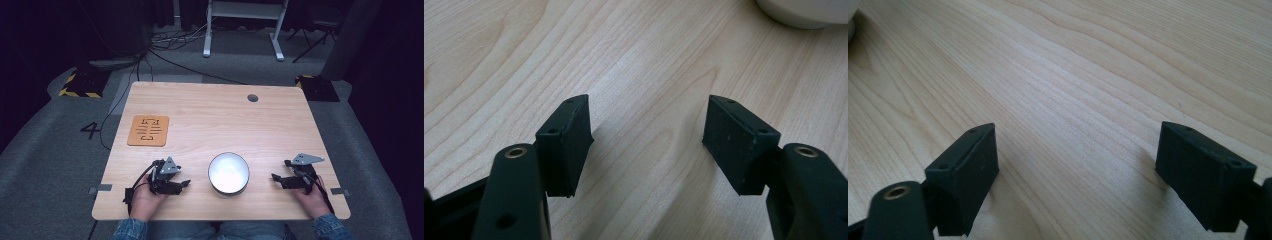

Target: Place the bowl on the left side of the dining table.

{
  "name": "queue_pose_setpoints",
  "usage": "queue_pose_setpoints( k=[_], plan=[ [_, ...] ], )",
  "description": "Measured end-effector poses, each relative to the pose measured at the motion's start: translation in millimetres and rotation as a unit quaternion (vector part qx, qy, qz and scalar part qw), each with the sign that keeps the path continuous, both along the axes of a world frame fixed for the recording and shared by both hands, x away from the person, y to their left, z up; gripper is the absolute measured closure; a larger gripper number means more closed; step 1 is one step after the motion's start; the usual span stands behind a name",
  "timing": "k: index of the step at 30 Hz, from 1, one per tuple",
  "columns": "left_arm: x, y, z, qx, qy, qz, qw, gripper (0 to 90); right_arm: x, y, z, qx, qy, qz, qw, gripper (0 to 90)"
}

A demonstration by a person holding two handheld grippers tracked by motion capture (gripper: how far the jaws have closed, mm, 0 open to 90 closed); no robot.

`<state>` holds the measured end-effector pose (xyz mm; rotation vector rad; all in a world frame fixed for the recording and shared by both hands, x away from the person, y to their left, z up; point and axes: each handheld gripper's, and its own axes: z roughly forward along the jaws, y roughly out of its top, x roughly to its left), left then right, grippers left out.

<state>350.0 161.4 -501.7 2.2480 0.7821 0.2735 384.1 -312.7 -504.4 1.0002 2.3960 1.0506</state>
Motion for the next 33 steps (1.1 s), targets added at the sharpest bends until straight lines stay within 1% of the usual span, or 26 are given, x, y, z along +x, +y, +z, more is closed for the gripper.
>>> queue_pose_setpoints(
  k=[14, 16, 18, 19, 22, 23, 24, 25, 26, 27, 28, 29, 30, 31, 32, 33],
  plan=[
    [0.2, 0.2, 0.0, 0.0, -0.001, -0.001, 1.0, 36.1, 0.0, 0.0, 0.0, 0.0, 0.0, 0.0, 1.0, 17.4],
    [0.7, 0.5, 0.6, 0.004, -0.004, -0.001, 1.0, 36.1, 0.0, 0.0, 0.0, 0.0, 0.0, 0.0, 1.0, 17.4],
    [0.6, 0.4, 0.6, 0.004, -0.002, 0.0, 1.0, 36.1, 0.0, 0.0, 0.0, 0.0, 0.0, 0.0, 1.0, 17.4],
    [1.1, 0.1, 0.3, -0.003, 0.004, 0.0, 1.0, 36.2, -0.1, 0.1, 0.0, 0.001, 0.001, -0.001, 1.0, 17.4],
    [3.8, 1.4, 2.4, -0.004, 0.012, 0.0, 0.9999, 36.6, 0.0, 0.0, 0.0, 0.0, 0.0, 0.0, 1.0, 17.4],
    [4.0, 1.5, 3.3, -0.006, 0.018, 0.006, 0.9998, 37.0, 0.0, 0.0, 0.0, 0.0, 0.0, 0.0, 1.0, 17.4],
    [4.0, 1.5, 3.3, -0.006, 0.018, 0.006, 0.9998, 37.2, 0.0, 0.0, 0.0, 0.0, 0.0, 0.0, 1.0, 17.4],
    [4.8, 3.5, 7.1, -0.009, 0.026, 0.003, 0.9996, 38.2, 0.0, 0.0, 0.0, 0.0, 0.0, 0.0, 1.0, 17.4],
    [4.8, 3.5, 7.1, -0.009, 0.026, 0.003, 0.9996, 38.5, 0.0, 0.0, 0.0, 0.0, 0.0, 0.0, 1.0, 17.4],
    [5.1, 5.7, 12.9, -0.015, 0.032, 0.008, 0.9993, 38.5, 0.0, 0.0, 0.0, 0.0, 0.0, 0.0, 1.0, 17.4],
    [4.8, 5.8, 15.9, -0.018, 0.047, 0.014, 0.9986, 38.4, 0.0, 0.0, 0.0, 0.0, 0.0, 0.0, 1.0, 17.4],
    [5.0, 6.5, 19.0, -0.017, 0.052, 0.016, 0.9984, 37.8, 0.0, 0.0, 0.0, 0.0, 0.0, 0.0, 1.0, 17.4],
    [5.0, 6.5, 19.0, -0.017, 0.052, 0.016, 0.9984, 37.6, 0.0, 0.0, 0.0, 0.0, 0.0, 0.0, 1.0, 17.4],
    [5.1, 8.1, 23.6, -0.013, 0.044, 0.015, 0.9988, 37.7, 0.0, 0.0, 0.0, 0.0, 0.0, 0.0, 1.0, 17.4],
    [3.8, 7.9, 26.4, -0.02, 0.053, 0.018, 0.9982, 37.7, 0.0, 0.0, 0.0, 0.0, 0.0, 0.0, 1.0, 17.4],
    [3.9, 8.4, 29.5, -0.017, 0.047, 0.016, 0.9986, 37.7, -0.1, 0.0, 0.0, 0.0, 0.0, 0.0, 1.0, 17.4]
  ],
)
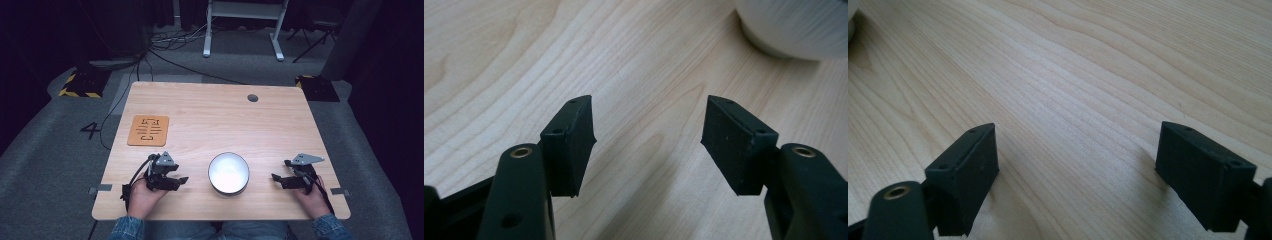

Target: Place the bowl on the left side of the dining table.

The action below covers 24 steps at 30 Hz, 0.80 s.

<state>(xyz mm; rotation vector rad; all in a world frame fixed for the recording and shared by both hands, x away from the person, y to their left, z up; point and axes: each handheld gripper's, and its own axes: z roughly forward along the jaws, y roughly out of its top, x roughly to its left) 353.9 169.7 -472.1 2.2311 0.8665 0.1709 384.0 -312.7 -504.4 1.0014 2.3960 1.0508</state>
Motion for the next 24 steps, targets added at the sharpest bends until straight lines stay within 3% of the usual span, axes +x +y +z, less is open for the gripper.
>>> queue_pose_setpoints(
  k=[9, 21, 24],
  plan=[
    [-3.4, -1.9, 22.2, 0.009, -0.008, -0.019, 0.9997, 37.8, -0.7, 0.8, 0.2, 0.003, 0.003, -0.004, 1.0, 17.5],
    [-6.9, -3.5, 47.4, 0.003, -0.009, -0.039, 0.9992, 38.1, -0.4, 0.5, 0.0, 0.002, 0.001, -0.002, 1.0, 17.5],
    [-7.2, -3.9, 56.3, 0.001, -0.017, -0.043, 0.9989, 38.1, -0.6, 0.8, 0.2, 0.003, 0.002, -0.003, 1.0, 17.6]
  ],
)
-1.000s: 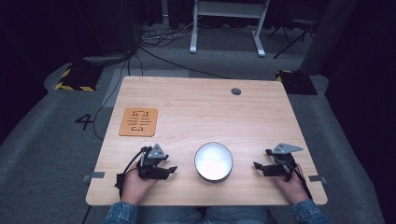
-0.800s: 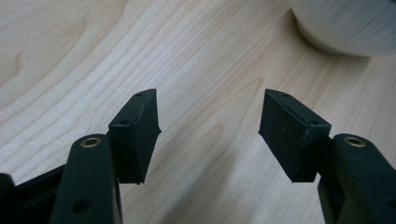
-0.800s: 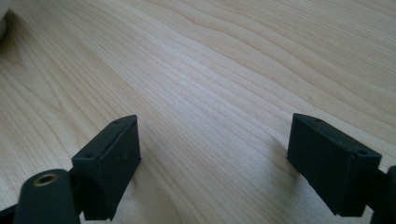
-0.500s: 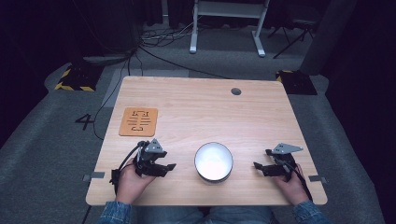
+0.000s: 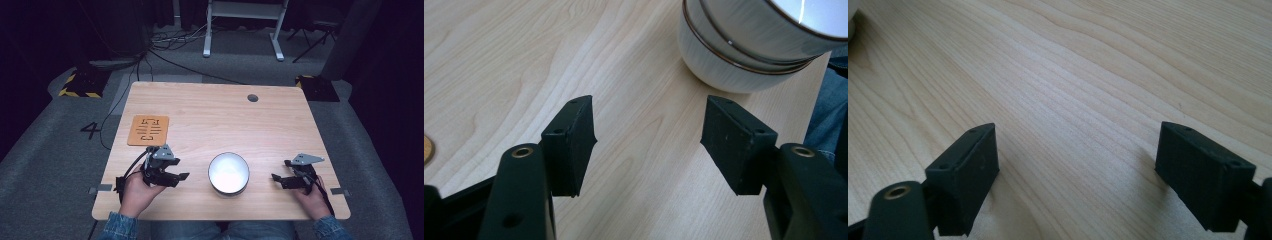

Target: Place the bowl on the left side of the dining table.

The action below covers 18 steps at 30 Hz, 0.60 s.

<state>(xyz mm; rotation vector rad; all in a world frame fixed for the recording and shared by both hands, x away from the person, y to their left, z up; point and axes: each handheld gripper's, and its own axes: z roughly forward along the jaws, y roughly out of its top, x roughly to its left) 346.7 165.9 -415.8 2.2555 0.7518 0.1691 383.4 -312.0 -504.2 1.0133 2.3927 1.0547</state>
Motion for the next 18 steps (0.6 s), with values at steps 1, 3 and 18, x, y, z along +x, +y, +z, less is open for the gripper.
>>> queue_pose_setpoints(
  k=[1, 3, 18],
  plan=[
    [0.0, 0.0, 0.0, 0.0, 0.0, 0.0, 1.0, 38.0, 0.0, 0.0, 0.0, 0.0, 0.0, 0.0, 1.0, 17.6],
    [0.5, -0.9, 3.9, 0.0, -0.001, -0.003, 1.0, 37.9, 0.2, -0.2, -0.1, -0.001, -0.001, 0.001, 1.0, 17.6],
    [11.9, -23.5, 28.8, -0.008, -0.01, -0.03, 0.9995, 38.0, -0.1, 0.1, 0.0, 0.0, 0.0, 0.0, 1.0, 17.5]
  ],
)
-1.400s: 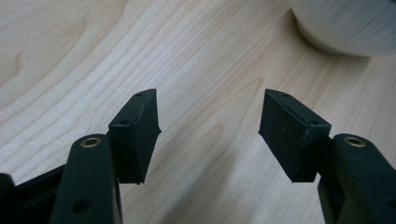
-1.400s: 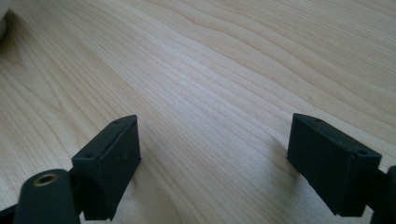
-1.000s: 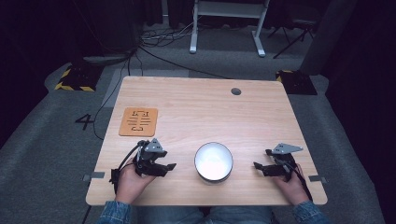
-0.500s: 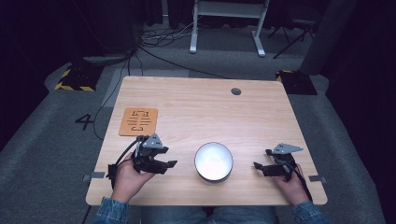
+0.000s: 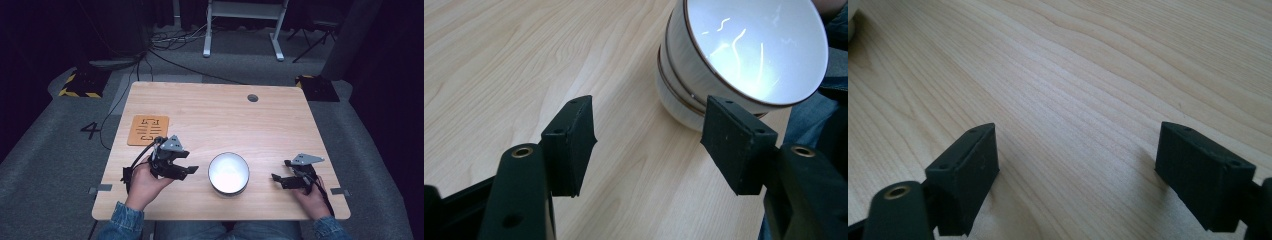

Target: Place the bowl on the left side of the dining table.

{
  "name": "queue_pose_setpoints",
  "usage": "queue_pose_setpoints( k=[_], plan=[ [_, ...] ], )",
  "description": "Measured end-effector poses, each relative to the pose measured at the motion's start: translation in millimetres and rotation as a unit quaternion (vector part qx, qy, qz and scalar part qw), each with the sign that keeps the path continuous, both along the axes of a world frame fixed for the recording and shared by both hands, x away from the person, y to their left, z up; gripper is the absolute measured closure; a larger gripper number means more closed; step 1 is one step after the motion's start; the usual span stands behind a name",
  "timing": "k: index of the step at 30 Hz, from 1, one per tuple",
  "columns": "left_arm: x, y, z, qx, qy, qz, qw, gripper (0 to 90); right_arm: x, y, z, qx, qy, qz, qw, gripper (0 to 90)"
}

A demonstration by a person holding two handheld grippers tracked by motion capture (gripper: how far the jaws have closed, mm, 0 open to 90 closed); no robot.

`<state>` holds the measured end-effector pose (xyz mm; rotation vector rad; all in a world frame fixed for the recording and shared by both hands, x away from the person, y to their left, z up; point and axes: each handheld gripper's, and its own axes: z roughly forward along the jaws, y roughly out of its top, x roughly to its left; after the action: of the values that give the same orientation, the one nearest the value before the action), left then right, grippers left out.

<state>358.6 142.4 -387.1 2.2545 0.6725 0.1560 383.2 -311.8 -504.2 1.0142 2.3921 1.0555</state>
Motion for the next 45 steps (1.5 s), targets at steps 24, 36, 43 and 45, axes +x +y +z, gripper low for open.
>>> queue_pose_setpoints(
  k=[24, 36, 43, 45],
  plan=[
    [34.4, -60.5, 2.5, 0.019, 0.015, -0.06, 0.9979, 37.3, 0.1, 0.0, -0.2, -0.003, -0.003, -0.001, 1.0, 17.5],
    [39.4, -92.9, -13.4, 0.072, 0.017, -0.076, 0.9944, 69.2, 0.0, 0.0, -0.2, -0.003, -0.002, -0.001, 1.0, 17.6],
    [40.5, -98.9, -12.0, 0.091, 0.015, -0.073, 0.9931, 79.0, 0.0, 0.0, -0.2, -0.003, -0.003, -0.001, 1.0, 17.6],
    [40.2, -101.9, -9.0, 0.095, 0.013, -0.072, 0.9927, 80.6, -0.1, 0.1, -0.2, -0.003, -0.002, -0.001, 1.0, 17.6]
  ],
)
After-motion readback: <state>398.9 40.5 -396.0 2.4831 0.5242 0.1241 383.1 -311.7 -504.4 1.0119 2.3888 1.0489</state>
